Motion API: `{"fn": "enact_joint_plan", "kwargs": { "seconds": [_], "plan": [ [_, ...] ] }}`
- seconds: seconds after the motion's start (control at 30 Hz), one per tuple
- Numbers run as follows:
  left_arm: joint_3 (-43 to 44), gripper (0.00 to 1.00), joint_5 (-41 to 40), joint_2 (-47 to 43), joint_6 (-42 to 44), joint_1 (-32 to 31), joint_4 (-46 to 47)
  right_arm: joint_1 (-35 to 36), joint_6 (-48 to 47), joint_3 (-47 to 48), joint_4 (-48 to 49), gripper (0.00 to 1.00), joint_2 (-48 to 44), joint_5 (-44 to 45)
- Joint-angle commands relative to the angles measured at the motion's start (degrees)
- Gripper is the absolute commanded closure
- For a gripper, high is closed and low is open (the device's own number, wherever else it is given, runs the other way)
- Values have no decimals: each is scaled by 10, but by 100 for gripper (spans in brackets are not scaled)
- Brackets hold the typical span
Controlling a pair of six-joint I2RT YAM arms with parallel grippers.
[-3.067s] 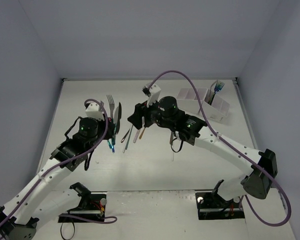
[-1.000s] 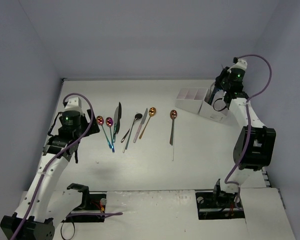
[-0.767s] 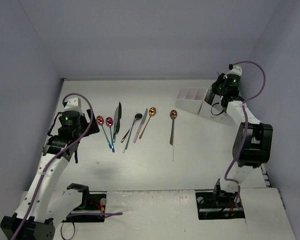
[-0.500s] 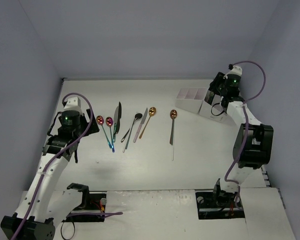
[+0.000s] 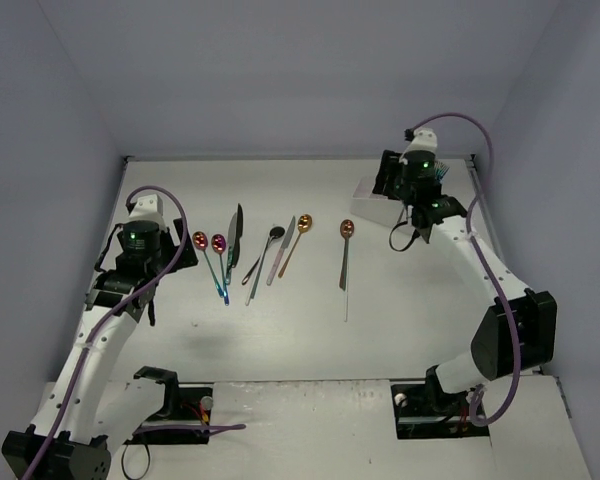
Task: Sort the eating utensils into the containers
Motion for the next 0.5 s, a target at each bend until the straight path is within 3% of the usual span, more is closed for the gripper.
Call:
{"fn": "enact_joint_plan", "kwargs": {
  "seconds": [0.0, 0.27, 0.47],
  "plan": [
    [9, 21, -10, -13, 28, 4, 17, 57, 17, -29, -80, 45, -3, 89],
    [0, 21, -6, -15, 20, 5, 18, 142, 61, -27, -84, 46, 98, 88],
    [2, 21, -4, -7, 19, 4, 12, 187, 122, 15, -84, 49, 176, 148]
  ]
}}
